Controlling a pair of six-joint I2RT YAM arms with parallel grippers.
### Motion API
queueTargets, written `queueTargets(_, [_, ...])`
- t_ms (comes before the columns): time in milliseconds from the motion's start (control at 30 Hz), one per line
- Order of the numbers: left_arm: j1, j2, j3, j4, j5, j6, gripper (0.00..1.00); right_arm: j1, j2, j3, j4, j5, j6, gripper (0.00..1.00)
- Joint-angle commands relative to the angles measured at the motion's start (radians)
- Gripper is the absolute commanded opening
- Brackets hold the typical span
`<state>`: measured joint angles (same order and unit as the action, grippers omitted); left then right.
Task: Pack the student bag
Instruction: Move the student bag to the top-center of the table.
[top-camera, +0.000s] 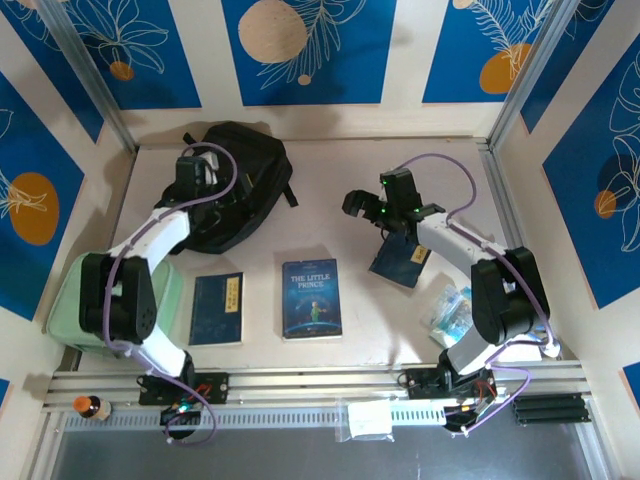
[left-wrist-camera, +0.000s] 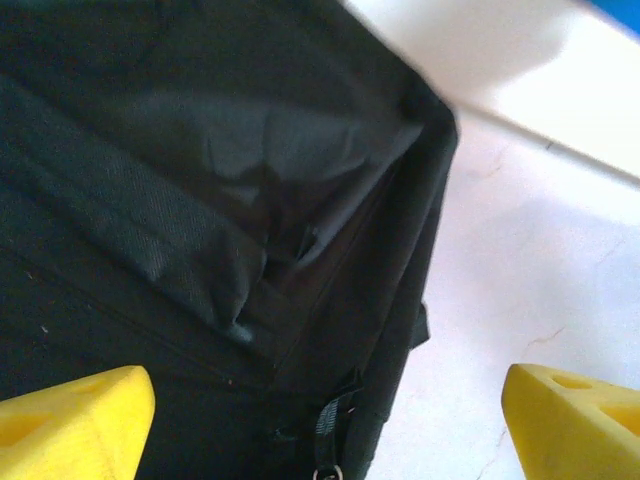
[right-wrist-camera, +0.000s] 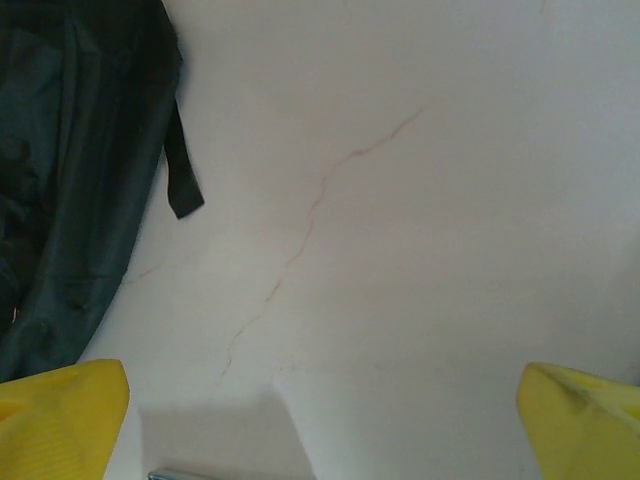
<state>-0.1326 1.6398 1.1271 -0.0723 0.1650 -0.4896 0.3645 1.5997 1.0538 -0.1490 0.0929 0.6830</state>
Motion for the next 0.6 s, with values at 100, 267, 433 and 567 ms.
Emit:
queueTargets(100, [-0.047,0.125,0.057,-0.117,0.011,0.014,0.88,0.028,0.037,0.04,-0.02,-0.072,0.068,0.99])
queueTargets(267, [-0.081,0.248,0.148,-0.18,0.031,0.077,0.88,0.04,0.054,0.035,-0.019,-0.079,0.075,0.99])
queueTargets(433, [-0.181,0.307,0.173,-0.185,-0.005,0.136,0.88,0.041,0.056,0.014,-0.001,-0.074,0.087,0.98])
queueTargets(567, [-0.286,0.358,0.209,-0.199,-0.047,0.203,0.88,0.039,0.057,0.001,0.015,-0.054,0.1,0.97])
